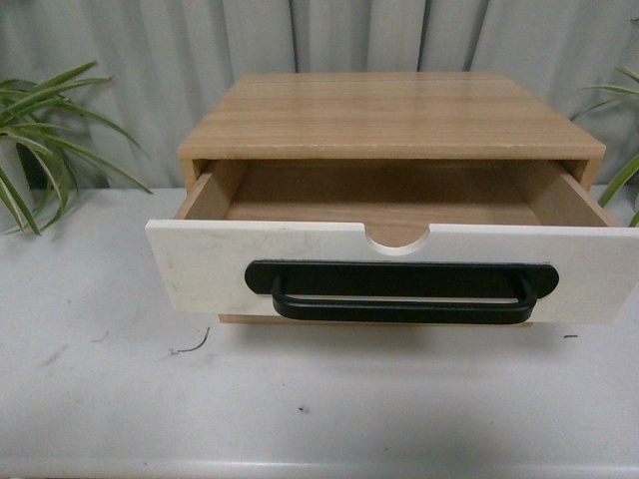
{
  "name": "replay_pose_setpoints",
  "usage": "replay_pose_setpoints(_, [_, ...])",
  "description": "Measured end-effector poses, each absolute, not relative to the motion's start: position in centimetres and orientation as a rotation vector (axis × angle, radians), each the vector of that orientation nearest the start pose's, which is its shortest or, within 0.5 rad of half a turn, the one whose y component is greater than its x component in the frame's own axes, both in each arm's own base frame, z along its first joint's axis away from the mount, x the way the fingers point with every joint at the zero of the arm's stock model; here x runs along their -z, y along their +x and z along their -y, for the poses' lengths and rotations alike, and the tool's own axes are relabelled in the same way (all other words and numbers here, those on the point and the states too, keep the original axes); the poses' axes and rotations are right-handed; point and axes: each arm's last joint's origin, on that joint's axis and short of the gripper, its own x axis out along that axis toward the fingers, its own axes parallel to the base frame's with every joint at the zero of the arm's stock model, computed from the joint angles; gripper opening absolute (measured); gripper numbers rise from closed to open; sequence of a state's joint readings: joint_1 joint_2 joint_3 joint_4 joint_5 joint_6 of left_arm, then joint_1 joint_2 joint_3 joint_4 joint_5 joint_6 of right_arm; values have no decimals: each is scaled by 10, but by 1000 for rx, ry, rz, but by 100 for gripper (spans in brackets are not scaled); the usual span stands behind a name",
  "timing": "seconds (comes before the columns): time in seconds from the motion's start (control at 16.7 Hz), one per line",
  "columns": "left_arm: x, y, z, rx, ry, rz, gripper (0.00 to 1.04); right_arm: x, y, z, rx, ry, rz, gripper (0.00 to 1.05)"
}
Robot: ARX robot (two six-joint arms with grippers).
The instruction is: Pull drawer
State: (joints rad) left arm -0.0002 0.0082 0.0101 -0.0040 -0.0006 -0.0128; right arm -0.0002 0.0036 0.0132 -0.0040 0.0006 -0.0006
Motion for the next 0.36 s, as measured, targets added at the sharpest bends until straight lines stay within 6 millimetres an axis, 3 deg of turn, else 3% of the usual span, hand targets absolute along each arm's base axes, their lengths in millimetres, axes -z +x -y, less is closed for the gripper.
replay_pose_setpoints(0.36, [-166, 98, 0, 0, -13, -2, 98, -167, 97, 0, 1, 0, 6, 98])
